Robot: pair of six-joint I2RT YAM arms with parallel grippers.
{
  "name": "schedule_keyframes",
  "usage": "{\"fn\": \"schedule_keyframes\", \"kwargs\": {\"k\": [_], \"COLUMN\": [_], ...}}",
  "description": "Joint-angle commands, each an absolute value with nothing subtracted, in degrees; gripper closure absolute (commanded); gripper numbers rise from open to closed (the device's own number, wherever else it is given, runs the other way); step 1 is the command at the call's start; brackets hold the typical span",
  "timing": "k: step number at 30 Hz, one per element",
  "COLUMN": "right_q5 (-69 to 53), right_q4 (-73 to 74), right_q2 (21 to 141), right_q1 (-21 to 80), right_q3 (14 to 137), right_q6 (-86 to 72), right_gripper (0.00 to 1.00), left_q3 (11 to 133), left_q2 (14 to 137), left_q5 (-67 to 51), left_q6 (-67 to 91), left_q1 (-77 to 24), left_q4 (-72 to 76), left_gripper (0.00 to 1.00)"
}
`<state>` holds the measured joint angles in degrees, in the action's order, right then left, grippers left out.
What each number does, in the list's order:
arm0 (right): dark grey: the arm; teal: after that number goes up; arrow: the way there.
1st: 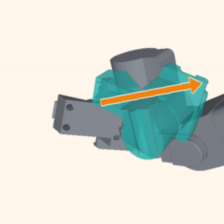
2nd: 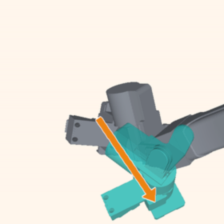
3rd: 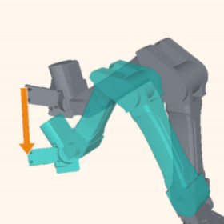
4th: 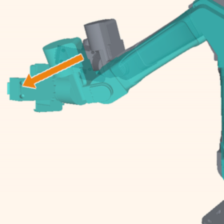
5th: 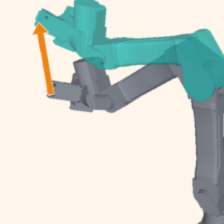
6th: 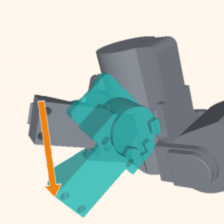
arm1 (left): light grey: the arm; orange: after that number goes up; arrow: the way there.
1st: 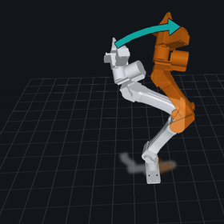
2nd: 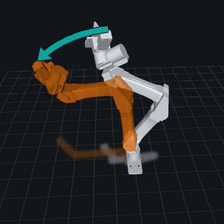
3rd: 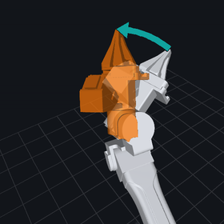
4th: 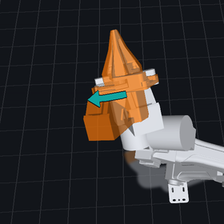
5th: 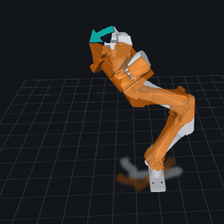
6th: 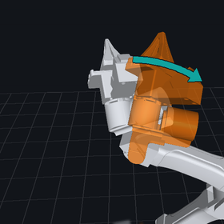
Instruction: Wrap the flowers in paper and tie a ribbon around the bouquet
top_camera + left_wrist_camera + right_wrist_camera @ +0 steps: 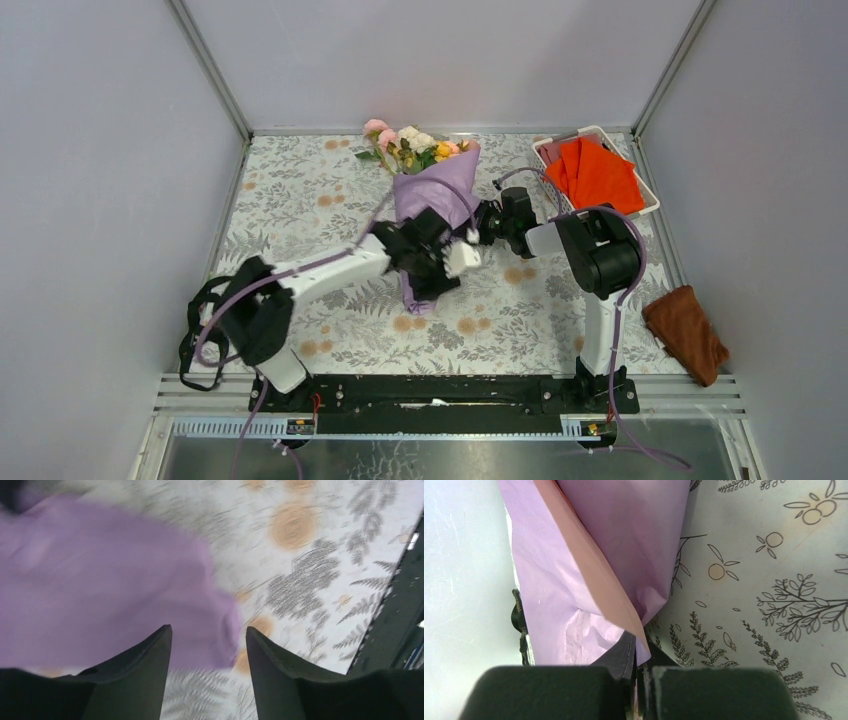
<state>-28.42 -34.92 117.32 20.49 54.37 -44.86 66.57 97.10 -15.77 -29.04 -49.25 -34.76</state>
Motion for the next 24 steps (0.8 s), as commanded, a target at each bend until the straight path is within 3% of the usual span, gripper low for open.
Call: {"fn": "schedule_keyframes", "kwargs": {"k": [1, 8, 13, 16, 24], "right_q5": [-28.68, -28.81, -28.92, -28.64, -27.31], "right_q4": [-31.89, -29.18, -28.01, -27.33, -24.73], "right_q2": [113.73, 113.03, 112.42, 111.80, 110.04], "right_q1": [20.04, 20.03, 20.04, 20.08, 20.11], "right_q3": [55.02, 55.65, 56.07, 56.07, 56.41], "right_q6": [-41.33, -39.73, -39.42, -39.05, -37.52], "right_gripper": [1.00, 1.00, 1.00, 1.00, 1.00], "left_q3": [70.94, 64.08, 59.68, 57.57, 51.70], "left_q2": [89.85, 86.57, 88.50, 90.37, 94.66], "left_q5": [-16.95, -9.43, -4.49, -4.29, -4.82], "left_q6": [-30.41, -37.32, -39.61, -38.79, -38.07], "left_q1": [-34.64, 0.55, 18.66, 23.75, 24.89], "left_q4": [-47.38, -52.20, -46.57, -43.02, -39.06], "left_gripper": [0.34, 0.15, 0.12, 0.12, 0.20]}}
